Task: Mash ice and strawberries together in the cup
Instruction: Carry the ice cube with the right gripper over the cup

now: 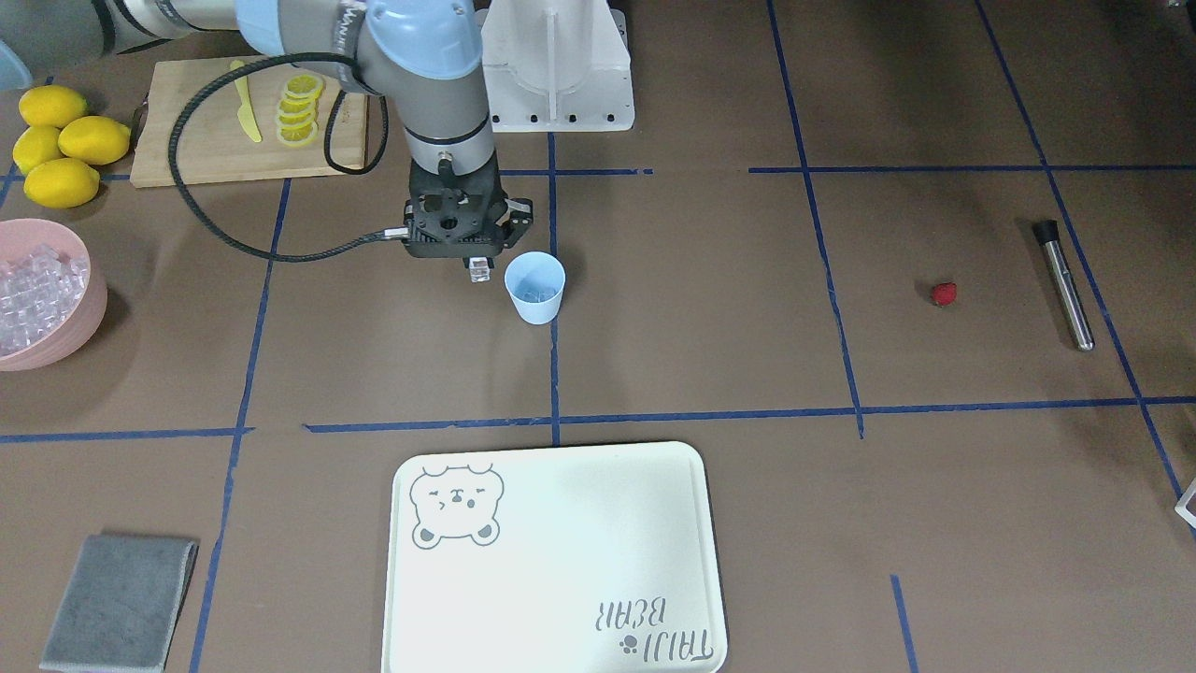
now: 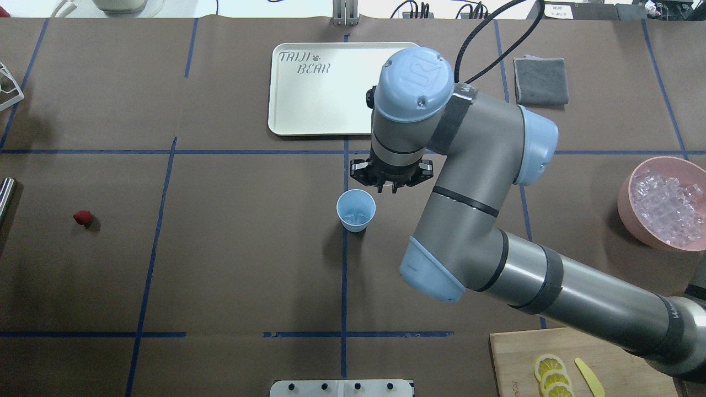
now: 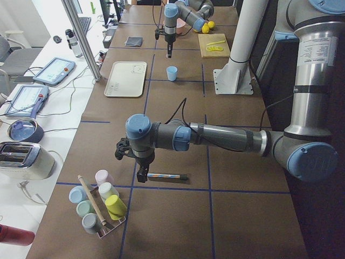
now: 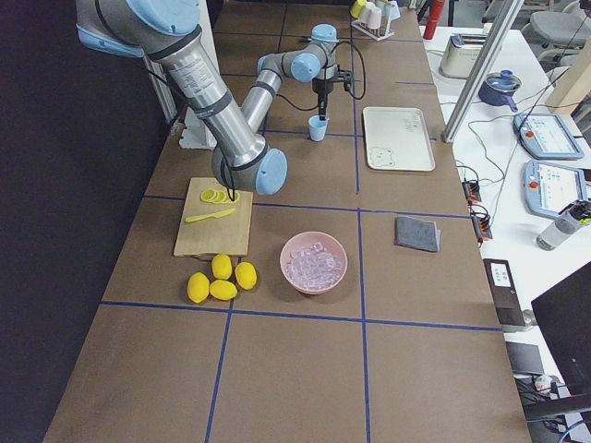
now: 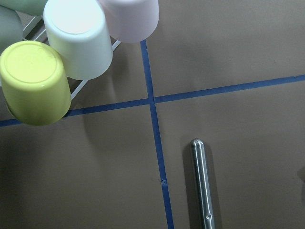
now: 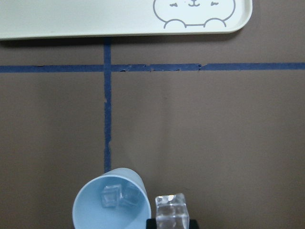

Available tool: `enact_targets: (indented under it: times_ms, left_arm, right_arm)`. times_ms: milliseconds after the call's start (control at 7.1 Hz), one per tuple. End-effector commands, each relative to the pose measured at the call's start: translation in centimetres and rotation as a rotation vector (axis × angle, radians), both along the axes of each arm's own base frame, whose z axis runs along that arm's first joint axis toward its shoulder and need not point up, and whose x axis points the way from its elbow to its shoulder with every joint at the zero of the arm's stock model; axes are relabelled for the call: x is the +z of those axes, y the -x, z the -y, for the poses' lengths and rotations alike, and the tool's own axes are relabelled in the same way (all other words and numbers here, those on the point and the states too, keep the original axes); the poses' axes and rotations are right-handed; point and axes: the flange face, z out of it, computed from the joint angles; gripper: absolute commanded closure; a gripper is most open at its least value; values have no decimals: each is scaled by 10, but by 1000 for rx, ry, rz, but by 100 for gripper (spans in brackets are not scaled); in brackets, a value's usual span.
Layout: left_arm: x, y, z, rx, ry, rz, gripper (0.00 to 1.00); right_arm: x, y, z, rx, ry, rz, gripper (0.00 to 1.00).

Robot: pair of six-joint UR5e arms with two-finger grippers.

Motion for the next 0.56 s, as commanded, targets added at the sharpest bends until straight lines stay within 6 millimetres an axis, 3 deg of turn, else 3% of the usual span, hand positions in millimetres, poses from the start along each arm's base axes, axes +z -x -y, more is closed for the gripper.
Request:
enact_targets:
  times_ms: [0,141,423]
  left_arm:
    - [0,0,0,1,0,0,0]
    - [0,0,0,1,0,0,0]
    - [0,0,0,1,0,0,0]
  right_arm:
    - [-21,38,-5,-5,7,-13,100]
    - [-28,52,-5,-4,15,-23,100]
    - [-26,60,-12,-8,17,-30,97]
